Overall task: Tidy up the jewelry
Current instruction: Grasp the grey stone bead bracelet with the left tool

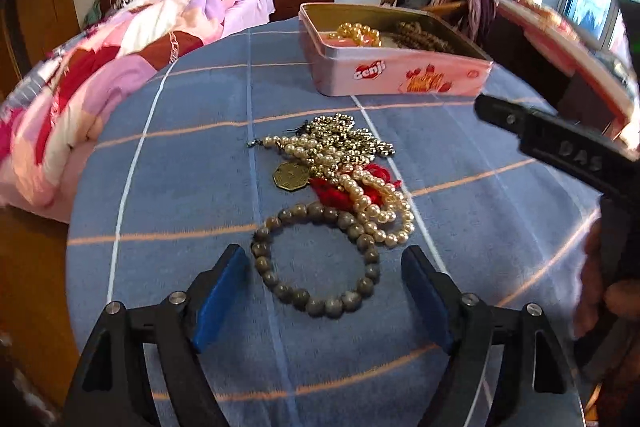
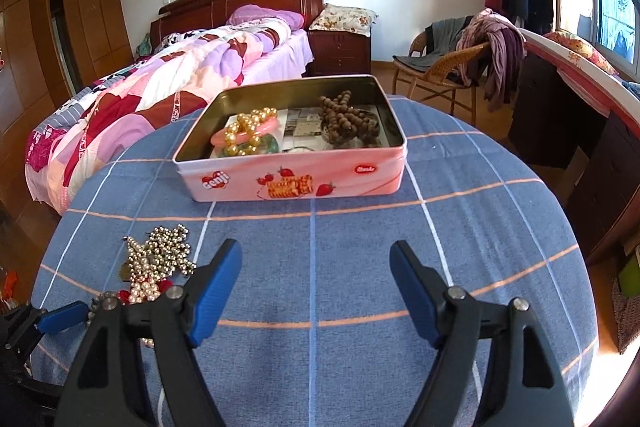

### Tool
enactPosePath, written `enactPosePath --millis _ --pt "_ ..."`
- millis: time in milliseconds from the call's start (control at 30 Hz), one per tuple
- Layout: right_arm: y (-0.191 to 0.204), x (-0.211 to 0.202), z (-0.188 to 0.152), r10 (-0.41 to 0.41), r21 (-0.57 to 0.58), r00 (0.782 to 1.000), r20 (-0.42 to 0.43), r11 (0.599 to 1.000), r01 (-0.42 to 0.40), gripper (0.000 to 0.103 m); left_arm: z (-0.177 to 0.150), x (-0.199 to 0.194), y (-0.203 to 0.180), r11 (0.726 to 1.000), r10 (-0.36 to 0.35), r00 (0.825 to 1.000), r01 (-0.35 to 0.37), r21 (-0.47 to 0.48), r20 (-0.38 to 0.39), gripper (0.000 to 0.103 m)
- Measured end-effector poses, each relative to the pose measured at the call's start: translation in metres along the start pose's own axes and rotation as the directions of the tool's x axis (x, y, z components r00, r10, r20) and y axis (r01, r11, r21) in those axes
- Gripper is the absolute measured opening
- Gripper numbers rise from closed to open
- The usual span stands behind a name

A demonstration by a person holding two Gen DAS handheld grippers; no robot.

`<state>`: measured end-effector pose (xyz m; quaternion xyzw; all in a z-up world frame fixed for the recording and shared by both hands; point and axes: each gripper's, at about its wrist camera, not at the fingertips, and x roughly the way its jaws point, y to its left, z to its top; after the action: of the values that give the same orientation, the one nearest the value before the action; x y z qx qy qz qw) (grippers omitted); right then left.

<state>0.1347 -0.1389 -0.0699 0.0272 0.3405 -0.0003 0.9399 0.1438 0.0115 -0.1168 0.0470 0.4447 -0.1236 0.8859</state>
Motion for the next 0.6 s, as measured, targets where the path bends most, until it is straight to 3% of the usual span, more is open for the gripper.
enactPosePath --millis 67,133,200,300,500,600 --pt "0.0 0.0 0.0 0.001 0.001 1.0 -0.001 1.0 -0.001 0.079 0.001 0.001 0.001 1.0 0.01 1.0 -0.01 0.003 -0.004 0.08" --pt "0.0 0.0 0.0 0.006 0.005 1.0 -0.002 1.0 -0.006 0.079 0.001 -0.001 0.003 1.0 0.011 1.0 -0.011 0.005 0.003 0.073" --pt "-0.001 0.0 0.001 0.009 0.011 1.0 -0.004 1.0 -0.009 0.079 -0.001 -0.005 0.008 1.0 0.002 1.0 -0.003 0.02 0.023 0.044" --pt "-0.001 0.0 0.001 0.013 0.016 1.0 -0.007 1.0 -0.013 0.079 -0.002 -0.007 0.019 1.0 0.001 0.999 -0.001 0.008 0.033 0.019" --pt "0.001 0.003 0.001 0.02 0.009 0.999 -0.025 1.0 -0.02 0.079 -0.001 -0.008 0.033 0.998 0.013 0.999 -0.01 -0.062 0.047 0.015" --pt "0.006 0.005 0.001 0.033 -0.015 0.999 -0.032 0.999 -0.034 0.075 -0.001 -0.017 0.04 0.995 -0.007 0.995 0.017 -0.1 0.1 0.015"
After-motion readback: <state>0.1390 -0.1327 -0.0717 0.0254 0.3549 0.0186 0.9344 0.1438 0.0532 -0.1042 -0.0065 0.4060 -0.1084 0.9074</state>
